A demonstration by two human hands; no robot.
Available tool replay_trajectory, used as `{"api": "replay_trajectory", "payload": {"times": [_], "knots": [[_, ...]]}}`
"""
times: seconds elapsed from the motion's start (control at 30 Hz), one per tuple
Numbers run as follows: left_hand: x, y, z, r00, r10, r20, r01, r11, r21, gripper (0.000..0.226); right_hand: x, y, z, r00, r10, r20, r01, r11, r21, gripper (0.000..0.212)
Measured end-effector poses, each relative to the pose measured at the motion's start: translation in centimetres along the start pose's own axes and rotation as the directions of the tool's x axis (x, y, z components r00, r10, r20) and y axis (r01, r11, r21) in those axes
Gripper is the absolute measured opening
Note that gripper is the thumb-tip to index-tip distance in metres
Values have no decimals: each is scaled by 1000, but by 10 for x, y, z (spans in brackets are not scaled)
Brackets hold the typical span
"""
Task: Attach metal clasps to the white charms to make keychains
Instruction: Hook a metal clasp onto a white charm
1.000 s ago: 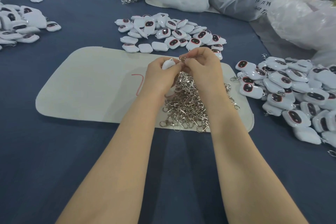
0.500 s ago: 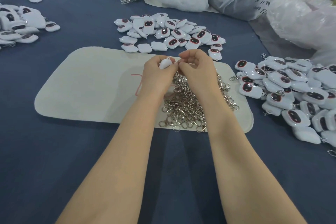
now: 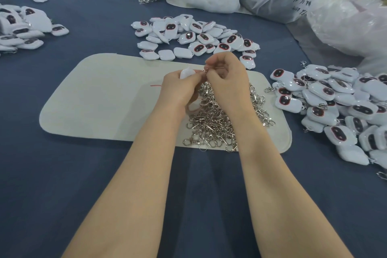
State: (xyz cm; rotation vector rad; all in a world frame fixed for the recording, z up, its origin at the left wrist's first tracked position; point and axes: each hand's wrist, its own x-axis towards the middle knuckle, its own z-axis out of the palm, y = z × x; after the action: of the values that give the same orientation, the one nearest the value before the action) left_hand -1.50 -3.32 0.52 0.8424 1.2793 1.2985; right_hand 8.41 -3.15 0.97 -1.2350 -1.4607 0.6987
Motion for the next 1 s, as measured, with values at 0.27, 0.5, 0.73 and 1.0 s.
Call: {"api": "replay_trajectory", "payload": {"times": [0.27,0.5,0.73,1.0], "knots": [[2,-1,1,990,133,-39,-129,987,96,19,1,7,3,1000,-5,-12,3,986,-165,19],[1,-5,3,940,337,-57,-309,910,275,11,2,11,3,1000,-20,-12,17,983,-183,10],[2,-6,4,917,397,-34,-357,858,369,9,1,11,4,998,-42,-40,34,983,-181,11],[0,-5,6,898,440,-14,-393,816,424,7,1,10,3,998,-49,-43,40,981,-188,11]]}}
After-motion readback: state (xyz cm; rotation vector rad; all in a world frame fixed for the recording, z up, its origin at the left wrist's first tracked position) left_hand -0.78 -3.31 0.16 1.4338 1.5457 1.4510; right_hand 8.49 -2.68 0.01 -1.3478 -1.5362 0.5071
